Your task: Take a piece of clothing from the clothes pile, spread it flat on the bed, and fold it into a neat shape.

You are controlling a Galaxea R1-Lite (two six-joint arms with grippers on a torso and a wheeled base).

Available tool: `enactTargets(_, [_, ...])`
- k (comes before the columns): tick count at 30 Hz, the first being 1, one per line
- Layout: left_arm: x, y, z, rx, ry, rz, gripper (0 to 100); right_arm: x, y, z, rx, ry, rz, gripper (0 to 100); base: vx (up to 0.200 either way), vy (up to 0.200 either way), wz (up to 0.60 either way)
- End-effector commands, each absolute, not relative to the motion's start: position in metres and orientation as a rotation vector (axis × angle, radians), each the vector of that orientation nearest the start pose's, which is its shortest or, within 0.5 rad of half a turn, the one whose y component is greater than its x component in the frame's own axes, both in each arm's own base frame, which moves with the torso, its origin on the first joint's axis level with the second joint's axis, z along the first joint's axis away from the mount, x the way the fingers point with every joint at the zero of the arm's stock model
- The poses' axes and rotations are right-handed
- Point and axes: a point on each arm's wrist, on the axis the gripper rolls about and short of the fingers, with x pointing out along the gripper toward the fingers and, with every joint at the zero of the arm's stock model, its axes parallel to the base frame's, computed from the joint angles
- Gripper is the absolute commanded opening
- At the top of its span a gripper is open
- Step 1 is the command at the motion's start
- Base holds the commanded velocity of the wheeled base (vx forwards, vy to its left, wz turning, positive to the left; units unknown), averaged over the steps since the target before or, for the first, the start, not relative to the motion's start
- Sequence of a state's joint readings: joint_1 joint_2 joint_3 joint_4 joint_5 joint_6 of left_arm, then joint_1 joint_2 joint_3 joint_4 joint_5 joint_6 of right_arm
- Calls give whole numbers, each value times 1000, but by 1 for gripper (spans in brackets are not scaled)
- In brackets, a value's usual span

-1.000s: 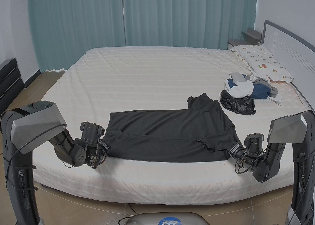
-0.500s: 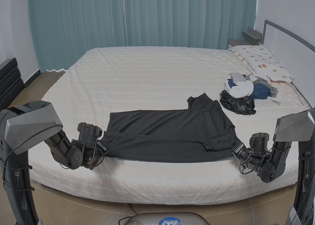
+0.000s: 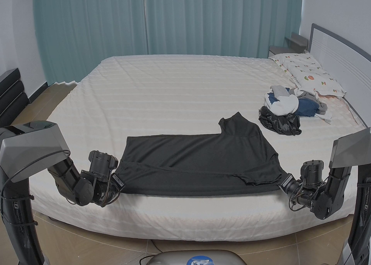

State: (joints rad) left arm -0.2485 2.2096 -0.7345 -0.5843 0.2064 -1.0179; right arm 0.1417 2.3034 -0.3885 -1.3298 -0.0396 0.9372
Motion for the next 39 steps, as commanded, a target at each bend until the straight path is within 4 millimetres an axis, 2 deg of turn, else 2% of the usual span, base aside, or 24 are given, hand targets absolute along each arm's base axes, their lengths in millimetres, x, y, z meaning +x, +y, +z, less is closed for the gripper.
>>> enactTargets(1, [321,-77,-7,-737,805,413,0,287,41,-19,850,600,-170,0,0,0,0])
enactTargets(8, [312,-76,-14,-688,847,413,0,283,41,-23,828,625,-168,0,0,0,0])
enactTargets(15, [310,-76,-16,-686,857,413,0,282,43,-26,814,638,-164,0,0,0,0])
enactTargets(16, [310,-77,-16,-684,858,410,100,281,43,-26,814,642,-165,0,0,0,0])
enactTargets(17, [310,-77,-15,-684,857,408,100,279,44,-26,809,653,-156,0,0,0,0])
enactTargets(18, [309,-78,-15,-684,859,408,100,279,44,-26,809,653,-156,100,0,0,0])
enactTargets(26, [302,-75,-5,-659,862,398,100,268,40,-16,758,643,-137,100,0,0,0])
enactTargets(33, [294,-57,37,-648,816,387,100,251,27,30,688,522,-94,100,0,0,0])
enactTargets(36, [294,-51,49,-669,797,375,100,254,21,35,654,498,-100,100,0,0,0])
enactTargets(39, [303,-45,60,-722,778,319,100,271,19,37,626,460,-81,100,0,0,0])
